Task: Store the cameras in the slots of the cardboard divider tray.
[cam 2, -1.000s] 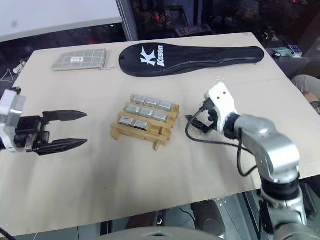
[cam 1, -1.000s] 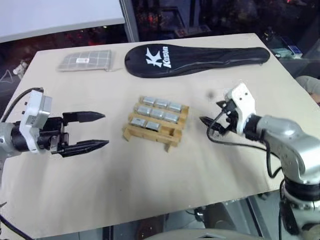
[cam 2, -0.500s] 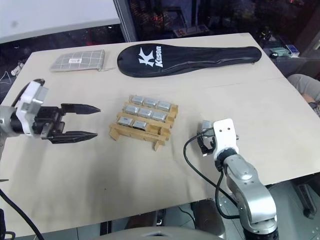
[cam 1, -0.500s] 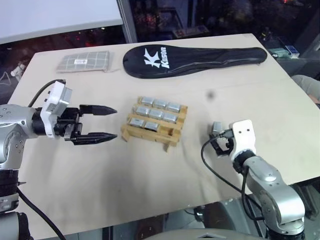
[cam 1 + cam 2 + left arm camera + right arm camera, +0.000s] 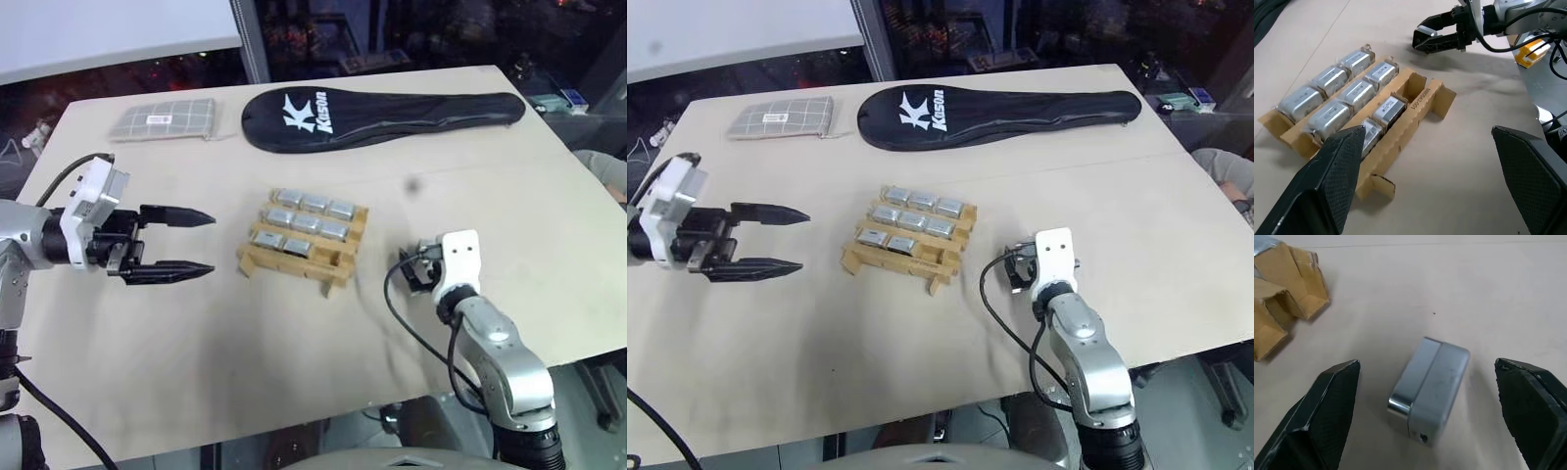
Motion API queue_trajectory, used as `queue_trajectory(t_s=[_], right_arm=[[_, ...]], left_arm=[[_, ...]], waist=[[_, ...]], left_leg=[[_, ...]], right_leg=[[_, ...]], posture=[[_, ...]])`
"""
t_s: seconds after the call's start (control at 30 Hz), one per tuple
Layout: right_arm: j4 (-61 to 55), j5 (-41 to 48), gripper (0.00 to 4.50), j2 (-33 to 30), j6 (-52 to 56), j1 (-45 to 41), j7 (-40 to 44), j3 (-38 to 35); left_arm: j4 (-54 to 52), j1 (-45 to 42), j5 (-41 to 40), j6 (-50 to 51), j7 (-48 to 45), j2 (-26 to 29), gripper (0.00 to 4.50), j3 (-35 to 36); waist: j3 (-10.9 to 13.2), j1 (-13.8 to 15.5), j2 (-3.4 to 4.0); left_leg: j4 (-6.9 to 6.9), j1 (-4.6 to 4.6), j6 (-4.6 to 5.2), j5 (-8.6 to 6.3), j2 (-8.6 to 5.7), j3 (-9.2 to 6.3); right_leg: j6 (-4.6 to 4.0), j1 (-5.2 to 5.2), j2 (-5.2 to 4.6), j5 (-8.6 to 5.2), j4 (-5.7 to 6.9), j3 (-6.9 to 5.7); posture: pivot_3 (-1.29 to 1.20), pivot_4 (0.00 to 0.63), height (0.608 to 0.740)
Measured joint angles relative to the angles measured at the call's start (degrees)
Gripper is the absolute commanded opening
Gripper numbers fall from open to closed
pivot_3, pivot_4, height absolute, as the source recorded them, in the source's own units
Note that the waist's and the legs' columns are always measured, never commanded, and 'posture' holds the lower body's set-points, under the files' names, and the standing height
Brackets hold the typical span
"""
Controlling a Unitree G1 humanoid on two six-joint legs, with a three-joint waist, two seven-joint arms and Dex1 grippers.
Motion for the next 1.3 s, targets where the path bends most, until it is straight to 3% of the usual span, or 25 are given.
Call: queue_trajectory(t_s=[0.03,0.23,0.27,0.47,0.53,0.73,0.87,1.03,1.3], right_arm=[[0.00,-0.12,3.63,0.02,-0.14,0.00,-0.03,0.03],[-0.01,-2.72,0.93,-0.68,-1.80,0.15,-0.74,1.48],[-0.01,-3.27,0.77,-1.26,-2.14,0.15,-0.72,1.94],[-0.80,-3.28,0.78,-2.01,-1.04,0.14,0.28,2.12],[-2.44,-3.17,0.78,-5.69,-0.85,-0.67,3.09,2.58],[-0.22,5.36,0.78,-12.54,-7.36,-19.22,24.31,6.08],[8.86,9.19,0.78,-12.99,-11.23,-27.57,36.43,10.53],[21.13,9.12,0.78,-14.45,-15.06,-35.76,46.46,13.99],[33.64,8.39,0.78,-16.13,-17.50,-41.73,56.08,14.99]], left_arm=[[0.01,0.03,0.00,-0.03,-0.01,0.00,4.28,0.08],[-0.05,0.67,-0.02,-0.02,-0.02,0.18,4.28,1.25],[-0.09,0.71,-0.03,0.08,0.01,0.18,4.28,1.26],[-0.40,0.73,-0.08,0.85,0.10,0.18,4.28,1.27],[-0.99,0.73,-0.11,0.96,0.18,0.17,4.28,1.27],[-2.30,0.52,-0.92,1.47,0.69,0.11,4.28,1.28],[-2.21,-0.53,-0.99,1.09,0.43,0.05,4.28,0.58],[-0.03,-7.70,0.16,-2.05,4.08,-2.53,4.28,-0.23],[-3.40,-1.88,-1.01,-1.78,6.37,-3.50,4.28,3.84]], waist=[[0.00,0.00,0.00],[0.00,-0.01,0.00],[0.00,0.00,0.00],[0.00,0.01,0.00],[0.00,0.00,0.00],[0.01,-0.71,-0.01],[0.01,-0.70,-0.02],[0.00,0.11,-0.04],[0.02,0.03,-0.02]], left_leg=[[0.00,0.01,0.00,0.00,0.00,0.00],[0.00,0.01,0.00,0.00,0.00,0.01],[0.00,0.00,0.00,0.00,0.00,0.01],[0.00,0.01,0.00,0.00,0.00,0.01],[0.02,0.00,0.00,0.00,-0.02,0.02],[0.05,0.09,0.01,0.00,0.14,0.04],[0.08,0.00,0.01,0.00,0.14,0.00],[0.13,-0.02,0.00,0.00,0.08,0.00],[0.09,-0.12,-0.02,0.00,0.05,0.01]], right_leg=[[0.00,0.00,0.00,0.00,0.00,0.00],[0.00,0.00,0.02,0.00,0.01,0.00],[0.00,0.00,0.01,0.00,0.01,0.00],[0.00,0.00,0.03,0.00,0.02,-0.01],[0.01,0.01,0.00,0.00,0.01,0.02],[-0.01,0.05,0.25,0.01,0.07,-0.05],[-0.10,0.04,0.26,0.04,0.06,-0.03],[-0.27,0.04,0.19,0.16,0.07,-0.08],[-0.29,-0.10,0.05,0.17,0.07,-0.07]], posture=[[0.00,0.150,0.740],[0.00,0.150,0.740],[0.00,0.150,0.740],[0.00,0.150,0.740],[0.00,0.150,0.740],[0.00,0.150,0.740],[0.00,0.150,0.740],[0.00,0.150,0.740],[0.00,0.150,0.740]])
